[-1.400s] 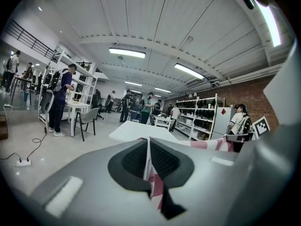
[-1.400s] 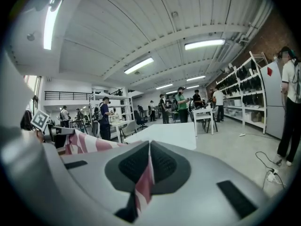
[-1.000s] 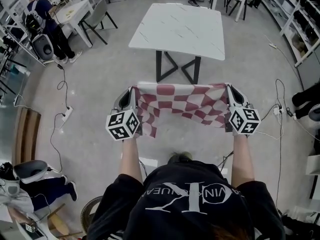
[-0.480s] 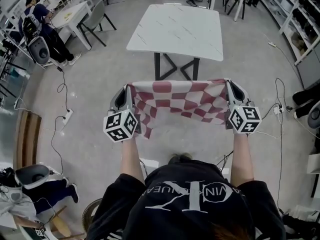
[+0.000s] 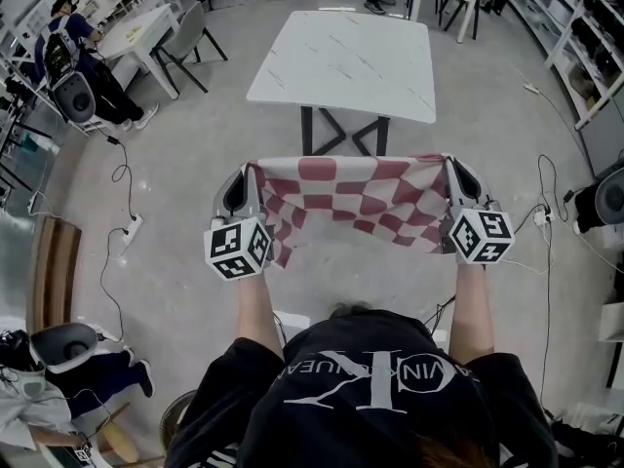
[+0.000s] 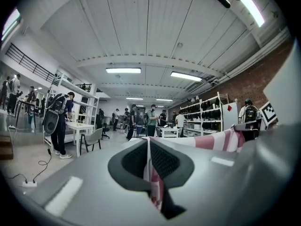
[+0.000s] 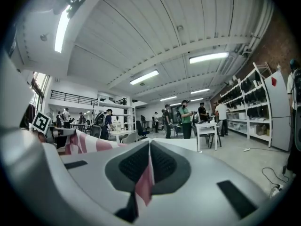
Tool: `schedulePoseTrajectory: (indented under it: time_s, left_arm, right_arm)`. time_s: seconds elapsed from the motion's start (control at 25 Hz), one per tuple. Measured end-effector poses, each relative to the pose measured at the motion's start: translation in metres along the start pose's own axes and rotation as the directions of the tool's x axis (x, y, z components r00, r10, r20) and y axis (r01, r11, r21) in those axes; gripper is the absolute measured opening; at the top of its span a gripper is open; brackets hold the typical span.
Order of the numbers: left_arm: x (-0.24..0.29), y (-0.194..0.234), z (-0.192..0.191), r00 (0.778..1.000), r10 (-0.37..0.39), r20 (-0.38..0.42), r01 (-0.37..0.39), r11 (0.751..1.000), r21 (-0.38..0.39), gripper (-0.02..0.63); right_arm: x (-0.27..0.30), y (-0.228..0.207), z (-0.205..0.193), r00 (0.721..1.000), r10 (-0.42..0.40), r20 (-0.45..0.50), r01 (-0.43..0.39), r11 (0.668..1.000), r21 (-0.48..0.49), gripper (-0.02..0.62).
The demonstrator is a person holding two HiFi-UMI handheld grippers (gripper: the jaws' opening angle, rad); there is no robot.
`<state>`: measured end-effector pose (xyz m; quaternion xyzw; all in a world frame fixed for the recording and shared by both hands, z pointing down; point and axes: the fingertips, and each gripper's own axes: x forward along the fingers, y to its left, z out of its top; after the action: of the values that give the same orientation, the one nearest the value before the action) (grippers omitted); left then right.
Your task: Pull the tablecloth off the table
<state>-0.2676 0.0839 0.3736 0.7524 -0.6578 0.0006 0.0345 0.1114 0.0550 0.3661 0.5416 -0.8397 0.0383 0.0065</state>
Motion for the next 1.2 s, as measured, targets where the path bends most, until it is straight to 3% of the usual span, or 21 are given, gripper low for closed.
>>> schedulePoseTrajectory:
  time_s: [1.2]
  left_arm:
    - [0.017, -0.004, 0.025, 0.998, 0.024, 0.065, -0.027, 0.999, 0.045, 0.012]
  right_arm:
    - [0.023, -0.015, 0.014, 0.998, 0.028, 0.054, -0.030, 0.999, 0.025, 0.014]
